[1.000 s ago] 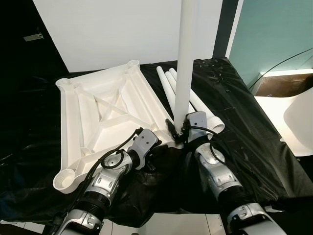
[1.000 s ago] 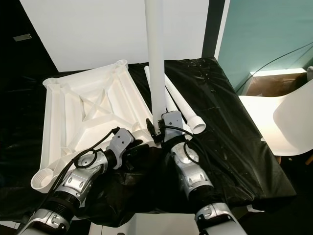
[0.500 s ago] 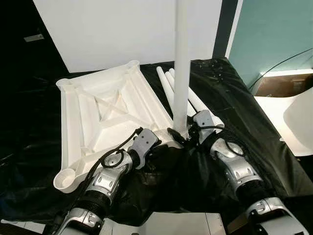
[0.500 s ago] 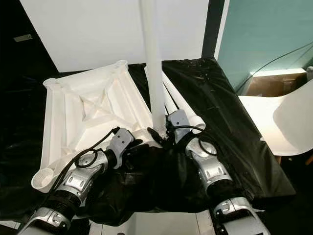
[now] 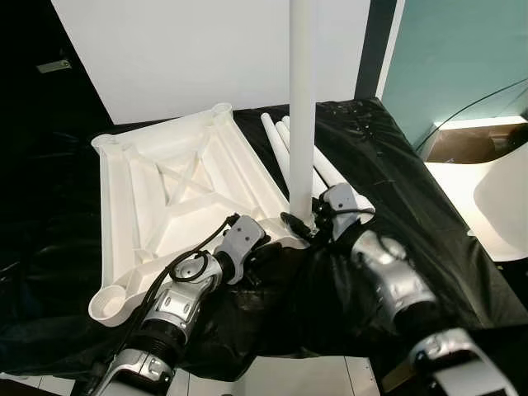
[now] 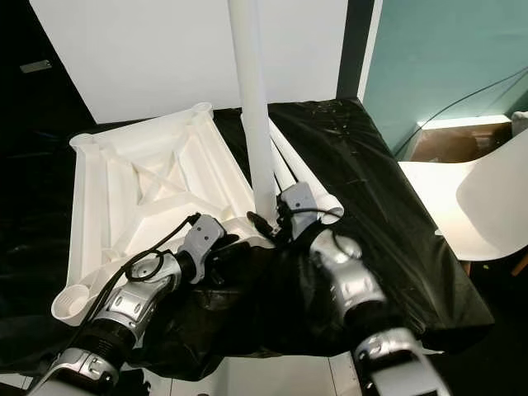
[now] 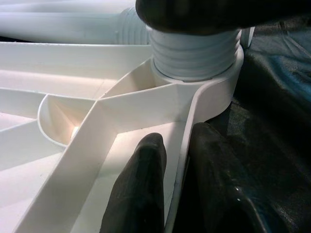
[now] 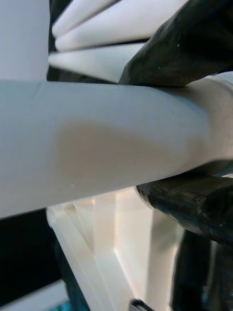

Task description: Building children table

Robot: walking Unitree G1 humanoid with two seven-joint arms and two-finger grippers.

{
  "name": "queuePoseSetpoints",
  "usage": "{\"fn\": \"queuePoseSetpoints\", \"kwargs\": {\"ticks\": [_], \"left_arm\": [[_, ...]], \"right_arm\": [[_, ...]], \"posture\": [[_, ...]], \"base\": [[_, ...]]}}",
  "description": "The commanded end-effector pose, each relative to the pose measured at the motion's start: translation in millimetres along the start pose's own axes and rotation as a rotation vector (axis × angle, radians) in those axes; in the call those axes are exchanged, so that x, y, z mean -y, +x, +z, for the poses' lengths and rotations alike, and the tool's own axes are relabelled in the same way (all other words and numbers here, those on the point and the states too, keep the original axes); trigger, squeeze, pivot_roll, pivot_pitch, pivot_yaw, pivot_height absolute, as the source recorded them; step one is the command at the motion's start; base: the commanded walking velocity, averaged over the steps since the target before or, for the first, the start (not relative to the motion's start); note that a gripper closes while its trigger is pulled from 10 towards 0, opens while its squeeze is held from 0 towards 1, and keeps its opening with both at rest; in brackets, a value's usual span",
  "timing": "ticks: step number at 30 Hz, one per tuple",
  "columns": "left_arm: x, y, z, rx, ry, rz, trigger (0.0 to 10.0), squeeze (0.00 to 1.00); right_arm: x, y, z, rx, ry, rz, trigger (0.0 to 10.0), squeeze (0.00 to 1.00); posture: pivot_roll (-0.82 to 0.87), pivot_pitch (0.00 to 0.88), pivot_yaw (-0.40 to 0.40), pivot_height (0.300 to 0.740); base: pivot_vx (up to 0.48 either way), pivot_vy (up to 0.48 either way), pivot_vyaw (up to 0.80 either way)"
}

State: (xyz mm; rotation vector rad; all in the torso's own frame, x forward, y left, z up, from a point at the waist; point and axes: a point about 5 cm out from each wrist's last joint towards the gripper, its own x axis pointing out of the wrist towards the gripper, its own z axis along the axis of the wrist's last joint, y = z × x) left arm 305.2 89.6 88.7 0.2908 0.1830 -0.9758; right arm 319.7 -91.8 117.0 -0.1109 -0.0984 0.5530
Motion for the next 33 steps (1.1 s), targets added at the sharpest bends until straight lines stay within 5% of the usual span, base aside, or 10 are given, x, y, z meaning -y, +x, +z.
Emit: {"fn": "queuePoseSetpoints", "kwargs": {"ticks": [1,11,12,14,15,17,22,23,24,33], "left_arm": [[12.6,-0.4,-21.2,-0.087,-0.036,-0.069,10.0,0.0],[13.4,-0.7,-22.5,-0.09,-0.034,-0.069,10.0,0.0],[13.7,-1.2,-23.2,-0.092,-0.035,-0.069,10.0,0.0],[14.0,-1.5,-23.7,-0.093,-0.035,-0.069,10.0,0.0],[13.7,-2.1,-24.1,-0.094,-0.035,-0.068,10.0,0.0],[13.5,-2.4,-24.1,-0.094,-0.035,-0.067,10.0,0.0],[13.4,-2.3,-24.1,-0.094,-0.034,-0.067,10.0,0.0],[13.6,-1.8,-23.9,-0.094,-0.034,-0.069,10.0,0.0],[13.8,-1.1,-23.5,-0.094,-0.032,-0.071,10.0,0.0],[15.3,1.2,-22.5,-0.092,-0.033,-0.08,10.0,0.0]], "right_arm": [[-12.1,-3.9,-8.8,0.009,0.056,-0.121,0.0,0.0],[1.3,2.7,3.7,0.081,0.1,-0.303,0.0,0.0],[-3.6,2.5,3.2,0.078,0.055,-0.264,6.4,0.0],[-8.0,2.2,2.6,0.075,0.019,-0.227,9.1,0.0],[-12.5,1.9,2.2,0.071,-0.004,-0.188,10.0,0.6],[-14.3,1.1,1.9,0.067,-0.003,-0.142,10.0,1.0],[-12.7,-0.7,0.7,0.053,0.002,-0.081,10.0,1.0],[-9.0,-1.8,-0.1,0.041,-0.018,-0.051,10.0,0.72],[-5.1,-3.1,1.7,0.044,-0.055,-0.015,10.0,0.0],[5.9,-2.5,16.0,0.006,-0.138,0.278,10.0,0.0]], "posture": [[-0.07,0.0,0.059,0.74],[-0.06,0.0,0.057,0.74],[-0.06,0.0,0.057,0.74],[-0.06,0.0,0.056,0.74],[-0.06,0.0,0.056,0.74],[-0.07,0.0,0.058,0.74],[-0.07,0.0,0.058,0.74],[-0.07,0.0,0.059,0.74],[-0.07,0.0,0.059,0.74],[-0.08,0.0,0.06,0.74]], "base": [[0.0,0.0,0.0],[0.0,0.0,0.0],[0.0,0.0,0.0],[0.0,0.0,0.0],[0.0,0.0,0.0],[0.0,0.0,0.0],[0.0,0.0,0.0],[0.0,0.0,0.0],[0.0,0.0,0.0],[0.0,0.0,0.0]]}}
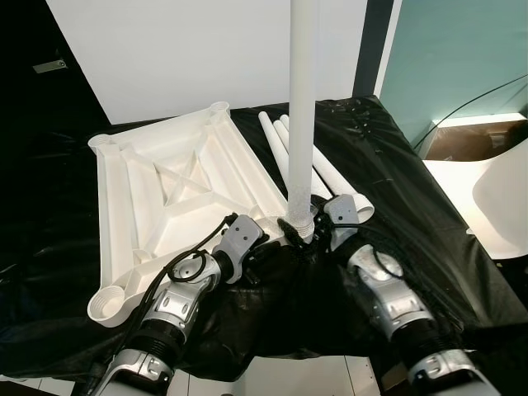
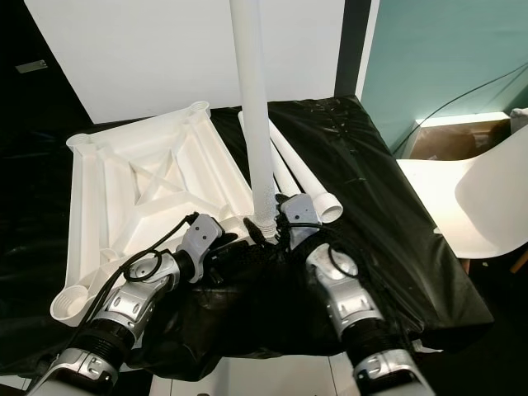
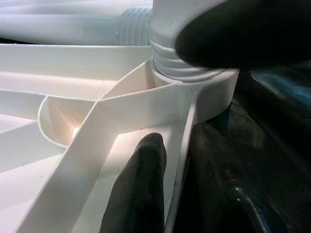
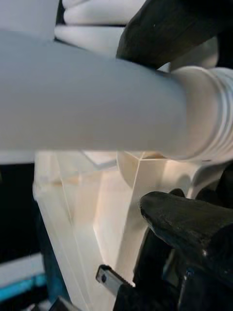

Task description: Building children table

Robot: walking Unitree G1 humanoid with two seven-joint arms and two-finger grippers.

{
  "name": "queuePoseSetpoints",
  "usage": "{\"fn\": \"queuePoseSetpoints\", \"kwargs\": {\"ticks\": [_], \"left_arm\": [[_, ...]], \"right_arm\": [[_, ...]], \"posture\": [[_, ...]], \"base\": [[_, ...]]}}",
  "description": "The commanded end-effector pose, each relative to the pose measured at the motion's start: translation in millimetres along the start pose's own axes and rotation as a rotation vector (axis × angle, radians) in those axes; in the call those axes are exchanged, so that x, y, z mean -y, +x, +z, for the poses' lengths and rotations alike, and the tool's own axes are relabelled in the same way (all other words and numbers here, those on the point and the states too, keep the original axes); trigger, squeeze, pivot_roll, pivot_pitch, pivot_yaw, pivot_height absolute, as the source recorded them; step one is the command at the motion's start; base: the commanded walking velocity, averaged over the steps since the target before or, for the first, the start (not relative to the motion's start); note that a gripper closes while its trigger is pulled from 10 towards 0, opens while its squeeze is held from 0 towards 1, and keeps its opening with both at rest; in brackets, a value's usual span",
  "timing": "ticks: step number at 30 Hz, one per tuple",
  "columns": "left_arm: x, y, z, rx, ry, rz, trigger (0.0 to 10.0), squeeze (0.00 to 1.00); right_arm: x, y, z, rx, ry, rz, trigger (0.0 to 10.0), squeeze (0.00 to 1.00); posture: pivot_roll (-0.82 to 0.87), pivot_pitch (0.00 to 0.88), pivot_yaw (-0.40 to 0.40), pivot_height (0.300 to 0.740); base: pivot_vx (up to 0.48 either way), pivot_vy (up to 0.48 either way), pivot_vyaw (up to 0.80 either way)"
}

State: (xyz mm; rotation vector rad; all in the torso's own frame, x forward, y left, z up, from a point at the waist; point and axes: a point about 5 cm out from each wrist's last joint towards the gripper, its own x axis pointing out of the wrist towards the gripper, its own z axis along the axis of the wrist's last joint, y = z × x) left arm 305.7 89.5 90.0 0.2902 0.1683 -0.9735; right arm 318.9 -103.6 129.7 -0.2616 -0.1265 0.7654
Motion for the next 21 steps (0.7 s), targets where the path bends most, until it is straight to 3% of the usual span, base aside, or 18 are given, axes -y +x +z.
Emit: {"fn": "queuePoseSetpoints", "kwargs": {"ticks": [1,9,10,12,13,16,18,19,20,21], "left_arm": [[16.6,0.7,-24.0,-0.104,-0.04,-0.086,10.0,0.0],[17.3,-0.3,-24.7,-0.104,-0.043,-0.085,10.0,0.0],[17.2,-0.6,-24.7,-0.104,-0.043,-0.082,10.0,0.0],[17.2,-0.6,-24.7,-0.104,-0.043,-0.082,10.0,0.0],[16.5,-1.3,-24.6,-0.103,-0.043,-0.078,10.0,0.0],[14.5,-3.3,-24.9,-0.104,-0.042,-0.069,10.0,0.0],[13.9,-4.3,-25.5,-0.105,-0.042,-0.066,10.0,0.0],[13.9,-4.3,-25.5,-0.105,-0.042,-0.066,10.0,0.0],[13.8,-4.3,-25.7,-0.107,-0.042,-0.066,10.0,0.0],[13.9,-3.7,-25.5,-0.107,-0.042,-0.066,10.0,0.0]], "right_arm": [[-1.3,6.2,8.0,0.0,-0.009,0.095,10.0,0.0],[3.7,12.3,12.8,-0.019,-0.04,0.14,10.0,0.0],[3.6,13.7,10.4,-0.035,-0.036,0.151,3.8,0.0],[3.6,13.7,10.4,-0.035,-0.036,0.151,3.8,0.0],[2.2,14.0,7.3,-0.048,-0.018,0.162,0.0,0.0],[-3.0,13.3,-0.6,-0.066,0.074,0.119,0.0,0.0],[-7.1,13.1,-7.7,-0.098,0.043,-0.014,0.0,0.0],[-7.1,13.1,-7.7,-0.098,0.043,-0.014,0.0,0.0],[-14.4,11.3,-13.0,-0.099,0.042,-0.171,0.0,0.0],[-19.6,10.1,-15.1,-0.09,0.05,-0.223,0.0,0.0]], "posture": [[-0.08,0.0,0.06,0.74],[-0.07,0.0,0.057,0.74],[-0.06,0.0,0.055,0.74],[-0.06,0.0,0.055,0.74],[-0.06,0.0,0.054,0.74],[-0.05,0.0,0.054,0.74],[-0.06,0.0,0.053,0.74],[-0.06,0.0,0.053,0.74],[-0.06,0.0,0.053,0.74],[-0.06,0.0,0.055,0.74]], "base": [[0.0,0.0,0.0],[0.0,0.0,0.0],[0.0,0.0,0.0],[0.0,0.0,0.0],[0.0,0.0,0.0],[0.0,0.0,0.0],[0.0,0.0,0.0],[0.0,0.0,0.0],[0.0,0.0,0.0],[0.0,0.0,0.0]]}}
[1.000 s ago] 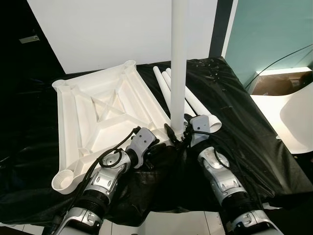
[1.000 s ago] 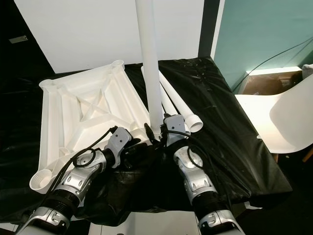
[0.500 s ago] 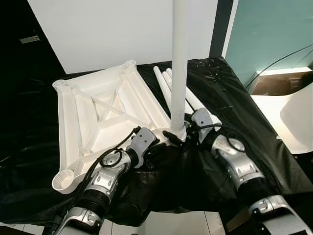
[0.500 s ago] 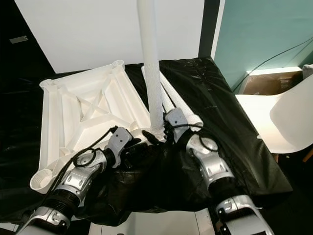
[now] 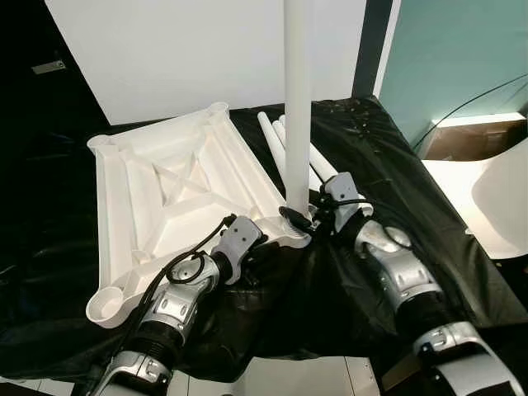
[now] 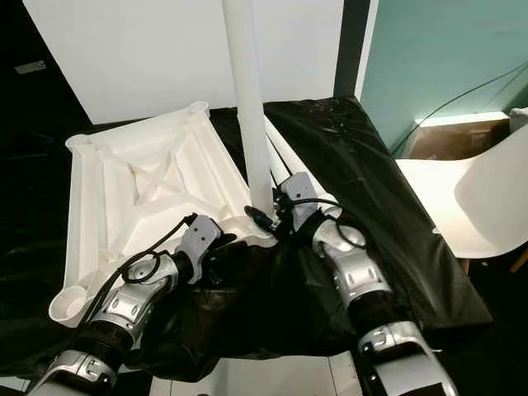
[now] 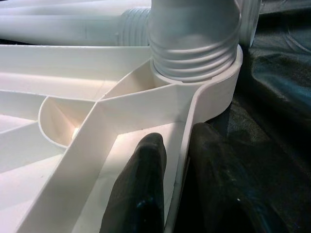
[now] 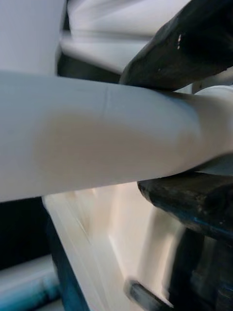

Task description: Building children table

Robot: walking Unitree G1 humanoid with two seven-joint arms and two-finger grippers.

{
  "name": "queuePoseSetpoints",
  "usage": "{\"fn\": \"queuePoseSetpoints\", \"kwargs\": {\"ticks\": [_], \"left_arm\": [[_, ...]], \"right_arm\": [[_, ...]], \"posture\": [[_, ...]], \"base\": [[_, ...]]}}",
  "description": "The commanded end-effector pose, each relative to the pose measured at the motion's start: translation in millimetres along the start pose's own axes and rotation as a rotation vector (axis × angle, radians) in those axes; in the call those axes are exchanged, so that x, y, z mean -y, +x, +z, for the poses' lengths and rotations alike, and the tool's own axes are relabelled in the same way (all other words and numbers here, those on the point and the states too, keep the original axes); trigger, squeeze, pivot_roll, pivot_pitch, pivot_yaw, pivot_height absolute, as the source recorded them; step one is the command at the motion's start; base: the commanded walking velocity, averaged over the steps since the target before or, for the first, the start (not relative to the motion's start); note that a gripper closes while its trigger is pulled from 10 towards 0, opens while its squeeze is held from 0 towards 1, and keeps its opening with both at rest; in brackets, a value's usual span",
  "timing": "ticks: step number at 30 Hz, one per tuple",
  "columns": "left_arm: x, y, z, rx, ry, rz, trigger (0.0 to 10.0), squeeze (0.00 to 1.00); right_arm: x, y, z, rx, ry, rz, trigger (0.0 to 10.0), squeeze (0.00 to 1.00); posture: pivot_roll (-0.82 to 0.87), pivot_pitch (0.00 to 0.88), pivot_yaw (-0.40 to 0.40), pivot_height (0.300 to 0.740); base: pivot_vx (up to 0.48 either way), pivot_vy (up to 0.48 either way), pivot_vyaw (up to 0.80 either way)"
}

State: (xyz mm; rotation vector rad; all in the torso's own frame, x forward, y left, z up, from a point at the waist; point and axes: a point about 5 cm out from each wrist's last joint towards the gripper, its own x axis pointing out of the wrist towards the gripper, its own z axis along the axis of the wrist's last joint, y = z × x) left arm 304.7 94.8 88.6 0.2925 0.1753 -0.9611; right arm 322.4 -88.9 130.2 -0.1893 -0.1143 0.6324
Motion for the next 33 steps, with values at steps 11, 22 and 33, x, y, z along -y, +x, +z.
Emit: {"fn": "queuePoseSetpoints", "kwargs": {"ticks": [11,22,33], "left_arm": [[16.2,2.9,-20.0,-0.094,-0.033,-0.086,10.0,0.0],[16.6,1.3,-22.9,-0.104,-0.034,-0.083,10.0,0.0],[16.2,3.1,-21.6,-0.102,-0.031,-0.084,10.0,0.0]], "right_arm": [[-8.1,-3.7,-0.8,0.059,0.024,-0.285,0.0,0.0],[-7.3,-2.3,-7.0,0.009,0.016,-0.16,10.0,1.0],[15.8,6.9,6.1,-0.058,-0.025,0.233,10.0,0.0]], "posture": [[-0.06,0.0,0.055,0.74],[-0.06,0.0,0.059,0.74],[-0.05,0.0,0.05,0.74]], "base": [[0.0,0.0,0.0],[0.0,0.0,0.0],[0.0,0.0,0.0]]}}
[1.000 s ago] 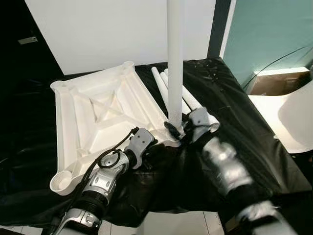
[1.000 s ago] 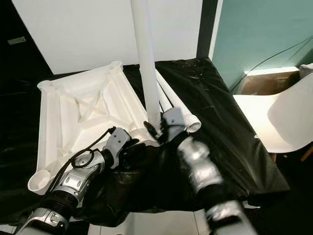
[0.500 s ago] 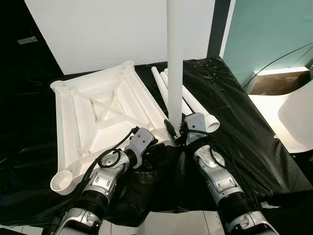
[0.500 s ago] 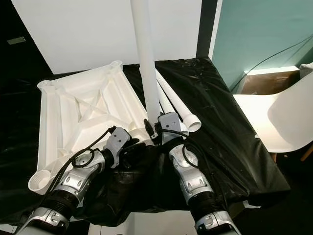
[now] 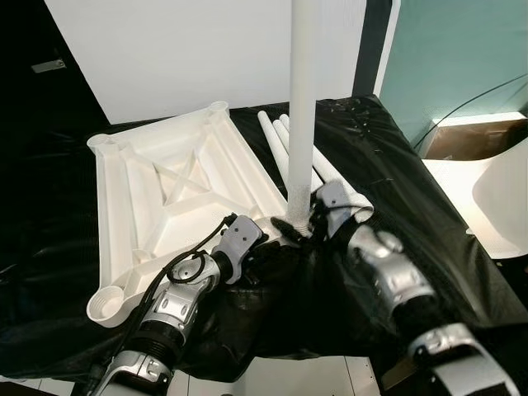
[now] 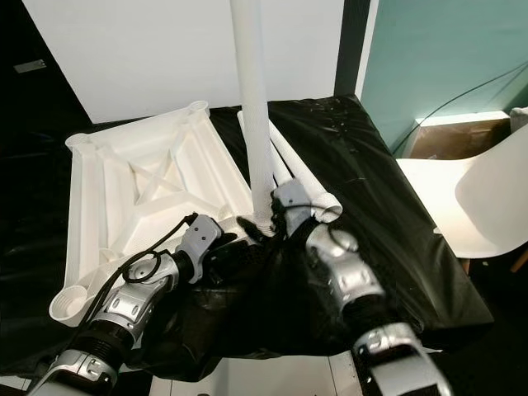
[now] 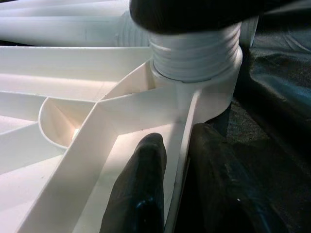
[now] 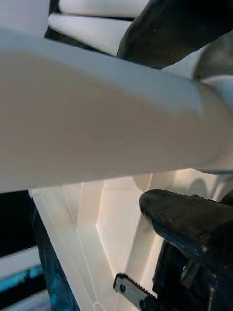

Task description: Building children table

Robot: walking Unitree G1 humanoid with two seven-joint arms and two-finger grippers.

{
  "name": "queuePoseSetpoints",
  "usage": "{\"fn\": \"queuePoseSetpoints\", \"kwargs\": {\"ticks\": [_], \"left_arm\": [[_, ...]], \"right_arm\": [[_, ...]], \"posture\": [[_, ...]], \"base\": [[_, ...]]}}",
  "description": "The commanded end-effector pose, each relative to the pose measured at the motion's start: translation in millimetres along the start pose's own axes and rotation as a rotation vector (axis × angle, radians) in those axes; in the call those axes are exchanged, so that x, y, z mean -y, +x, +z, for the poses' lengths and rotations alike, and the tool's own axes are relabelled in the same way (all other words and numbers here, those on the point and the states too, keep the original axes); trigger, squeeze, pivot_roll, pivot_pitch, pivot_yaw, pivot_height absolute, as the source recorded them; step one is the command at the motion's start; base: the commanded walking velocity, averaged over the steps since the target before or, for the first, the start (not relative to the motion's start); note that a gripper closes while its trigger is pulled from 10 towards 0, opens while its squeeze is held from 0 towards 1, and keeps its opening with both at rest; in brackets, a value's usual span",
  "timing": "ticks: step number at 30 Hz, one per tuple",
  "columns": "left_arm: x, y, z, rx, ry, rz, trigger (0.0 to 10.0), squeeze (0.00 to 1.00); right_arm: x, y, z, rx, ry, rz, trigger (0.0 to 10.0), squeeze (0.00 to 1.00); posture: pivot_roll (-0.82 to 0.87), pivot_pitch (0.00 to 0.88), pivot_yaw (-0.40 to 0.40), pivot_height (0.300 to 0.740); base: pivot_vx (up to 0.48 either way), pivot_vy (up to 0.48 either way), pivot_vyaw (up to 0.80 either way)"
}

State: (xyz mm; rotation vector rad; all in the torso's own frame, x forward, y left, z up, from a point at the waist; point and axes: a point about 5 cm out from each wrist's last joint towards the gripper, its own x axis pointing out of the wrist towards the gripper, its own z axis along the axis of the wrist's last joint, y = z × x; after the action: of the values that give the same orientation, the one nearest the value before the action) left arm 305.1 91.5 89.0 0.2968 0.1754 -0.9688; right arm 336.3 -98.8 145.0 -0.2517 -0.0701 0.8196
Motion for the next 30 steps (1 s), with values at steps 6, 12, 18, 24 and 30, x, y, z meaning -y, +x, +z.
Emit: {"fn": "queuePoseSetpoints", "kwargs": {"ticks": [6,12,18,24,30], "left_arm": [[17.2,-0.5,-24.3,-0.101,-0.038,-0.079,10.0,0.0],[18.2,-1.3,-25.3,-0.104,-0.039,-0.081,10.0,0.0],[17.7,-1.3,-24.6,-0.105,-0.034,-0.087,10.0,0.0],[18.8,0.7,-22.5,-0.101,-0.031,-0.096,10.0,0.0],[18.8,-0.6,-23.2,-0.103,-0.032,-0.092,10.0,0.0]], "right_arm": [[-2.7,0.2,-9.8,-0.055,0.077,0.094,0.0,0.0],[-8.0,-1.1,-19.1,-0.081,0.146,0.09,0.0,0.0],[-22.9,-0.9,-27.6,0.001,0.21,-0.176,0.0,0.0],[-27.7,-2.5,-21.9,0.069,0.123,-0.436,0.0,0.0],[-17.2,-2.6,-19.5,0.061,0.131,-0.49,4.6,0.0]], "posture": [[-0.05,0.0,0.051,0.74],[-0.05,0.0,0.052,0.74],[-0.06,0.0,0.063,0.74],[-0.06,0.0,0.066,0.74],[-0.05,0.0,0.061,0.74]], "base": [[0.0,0.0,0.0],[0.0,0.0,0.0],[0.0,0.0,0.0],[0.0,0.0,0.0],[0.0,0.0,0.0]]}}
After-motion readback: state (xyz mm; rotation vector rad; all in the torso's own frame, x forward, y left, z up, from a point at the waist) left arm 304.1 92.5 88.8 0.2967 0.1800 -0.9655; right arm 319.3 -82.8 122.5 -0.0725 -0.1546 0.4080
